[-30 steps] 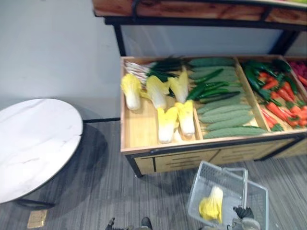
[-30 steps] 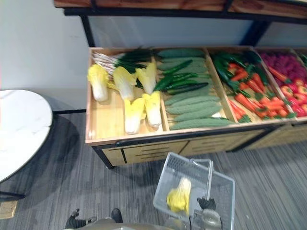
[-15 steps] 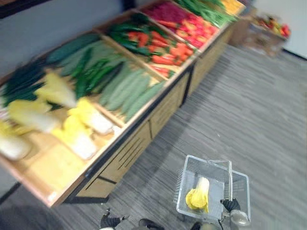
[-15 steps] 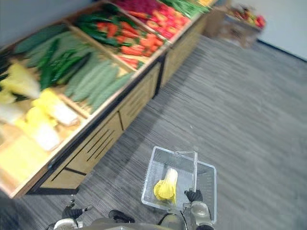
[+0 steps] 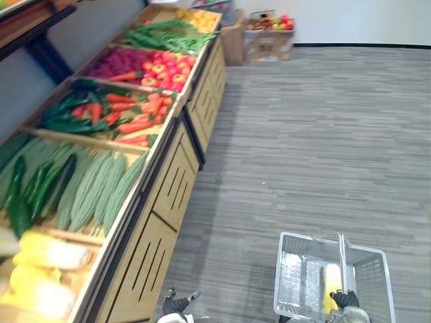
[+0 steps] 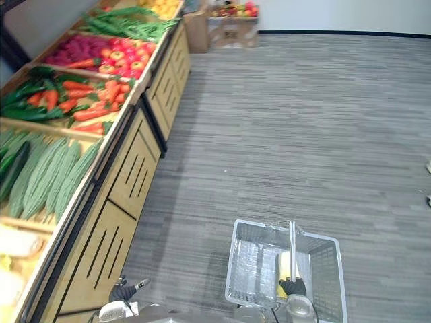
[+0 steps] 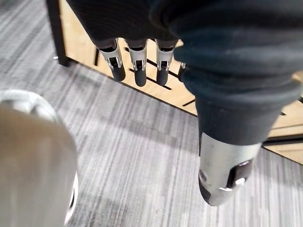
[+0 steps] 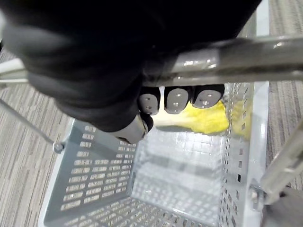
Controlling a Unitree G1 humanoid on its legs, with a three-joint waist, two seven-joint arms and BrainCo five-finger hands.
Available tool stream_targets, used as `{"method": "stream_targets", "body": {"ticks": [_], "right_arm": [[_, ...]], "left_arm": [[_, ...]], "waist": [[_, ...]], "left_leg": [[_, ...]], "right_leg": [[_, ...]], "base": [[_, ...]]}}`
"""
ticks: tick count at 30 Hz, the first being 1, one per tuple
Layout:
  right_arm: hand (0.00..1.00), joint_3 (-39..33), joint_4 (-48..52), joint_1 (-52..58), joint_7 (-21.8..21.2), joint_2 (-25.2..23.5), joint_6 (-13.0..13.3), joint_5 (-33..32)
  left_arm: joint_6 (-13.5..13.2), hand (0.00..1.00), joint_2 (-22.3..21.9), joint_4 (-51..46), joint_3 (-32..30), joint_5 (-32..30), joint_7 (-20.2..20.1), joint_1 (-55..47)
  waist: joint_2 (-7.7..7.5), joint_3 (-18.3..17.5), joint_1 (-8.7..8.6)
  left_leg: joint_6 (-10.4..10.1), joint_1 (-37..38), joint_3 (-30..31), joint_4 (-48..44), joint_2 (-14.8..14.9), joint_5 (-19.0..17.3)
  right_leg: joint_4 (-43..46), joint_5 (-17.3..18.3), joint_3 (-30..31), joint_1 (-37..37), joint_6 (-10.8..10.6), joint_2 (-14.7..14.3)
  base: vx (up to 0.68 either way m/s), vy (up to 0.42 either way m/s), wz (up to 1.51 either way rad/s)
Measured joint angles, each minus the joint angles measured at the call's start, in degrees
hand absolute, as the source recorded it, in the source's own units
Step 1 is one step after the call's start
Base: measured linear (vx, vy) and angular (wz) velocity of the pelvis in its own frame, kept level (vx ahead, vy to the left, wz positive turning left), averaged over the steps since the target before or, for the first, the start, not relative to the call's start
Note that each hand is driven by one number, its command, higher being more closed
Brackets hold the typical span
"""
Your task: Pick vegetable in the basket
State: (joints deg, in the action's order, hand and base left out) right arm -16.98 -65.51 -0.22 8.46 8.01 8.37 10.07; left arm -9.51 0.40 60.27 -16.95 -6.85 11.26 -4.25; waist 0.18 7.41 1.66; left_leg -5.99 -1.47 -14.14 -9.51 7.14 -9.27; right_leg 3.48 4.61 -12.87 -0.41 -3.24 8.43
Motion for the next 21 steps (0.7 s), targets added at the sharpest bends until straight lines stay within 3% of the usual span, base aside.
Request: {"method": "stream_targets", "body": {"ticks": [1, 2, 3, 6, 8, 15, 17, 21], "right_arm": [[1.00, 0.1, -0.2, 0.1, -0.1, 0.0, 0.1, 0.0], [1.00, 0.1, -0.2, 0.1, -0.1, 0.3, 0.2, -0.1], [1.00, 0.5, -0.4, 0.1, -0.2, 0.2, 0.3, -0.2], [1.00, 0.3, -0.3, 1.5, -0.2, -1.1, 1.6, -1.6], [1.00, -0.2, -0.1, 1.9, -0.3, -1.4, 1.7, -1.6], [1.00, -1.1, 0.4, 1.9, -1.3, -1.4, 1.9, -2.2], [1.00, -1.9, 0.5, 1.9, -1.5, -1.4, 1.9, -2.2], [1.00, -3.4, 2.1, 1.7, -1.5, -1.7, 2.2, -2.9]], "left_arm": [[0.0, 0.00, -0.1, 0.0, 0.1, 0.0, 0.0, 0.0], [-0.1, 0.00, -0.4, 0.0, 0.5, 0.2, -0.1, 0.0], [0.0, 0.00, 0.4, 0.0, 0.9, 0.7, -0.2, 0.1], [-0.4, 0.00, 2.3, 0.0, 1.3, 1.0, -0.2, 0.3], [-0.4, 0.00, 3.1, 0.1, 1.4, 0.9, -0.2, 0.0], [-0.4, 0.00, 4.6, 1.1, 4.3, -0.8, -0.3, -0.7], [-0.4, 0.00, 4.8, 1.2, 4.9, -0.9, -0.4, -0.7], [-0.4, 0.00, 4.7, 1.2, 5.9, -1.3, -0.5, -0.8]], "waist": [[0.41, -0.1, 0.07], [1.93, 0.0, 0.19], [1.49, -0.2, 0.03], [-1.64, 0.1, -0.05], [-2.43, -0.2, 0.06], [-1.99, -0.9, 0.14], [-1.88, -0.9, 0.18], [-1.03, -0.2, 0.25]], "left_leg": [[-0.4, -0.5, 3.3, 1.7, -0.1, 0.6], [-1.3, -1.7, 9.1, 3.9, 0.5, 3.3], [-0.6, -2.3, 8.6, 2.8, -0.3, 2.7], [1.3, -1.9, 6.2, 3.2, -3.5, 2.3], [2.2, -0.2, 4.9, 3.9, -4.8, 1.8], [3.7, 2.4, 2.1, 5.6, -6.5, 0.9], [3.7, 3.4, 2.1, 5.7, -6.3, 0.8], [4.6, 6.5, 1.4, 5.9, -5.2, -0.8]], "right_leg": [[-0.2, -0.2, 1.0, -0.4, -0.4, -0.6], [-1.0, -0.9, 2.8, -0.9, -1.4, -2.3], [-2.5, -1.5, 4.2, -1.0, -2.2, -1.8], [-3.6, -2.7, 6.0, -1.2, -3.8, 1.4], [-3.7, -2.8, 7.0, -0.5, -3.9, 2.6], [-3.8, -3.1, 8.8, -0.5, -4.5, 3.9], [-0.9, -2.9, 8.6, -1.2, -4.8, 3.4], [18.9, -0.7, 9.3, -9.0, -4.7, 3.1]], "base": [[-0.01, 0.198, -0.96], [-0.03, 0.193, -0.78], [-0.01, 0.191, -0.64], [0.06, 0.214, -0.25], [0.09, 0.187, -0.26], [0.09, 0.080, -0.23], [0.08, 0.007, -0.13], [0.03, -0.002, -0.17]]}}
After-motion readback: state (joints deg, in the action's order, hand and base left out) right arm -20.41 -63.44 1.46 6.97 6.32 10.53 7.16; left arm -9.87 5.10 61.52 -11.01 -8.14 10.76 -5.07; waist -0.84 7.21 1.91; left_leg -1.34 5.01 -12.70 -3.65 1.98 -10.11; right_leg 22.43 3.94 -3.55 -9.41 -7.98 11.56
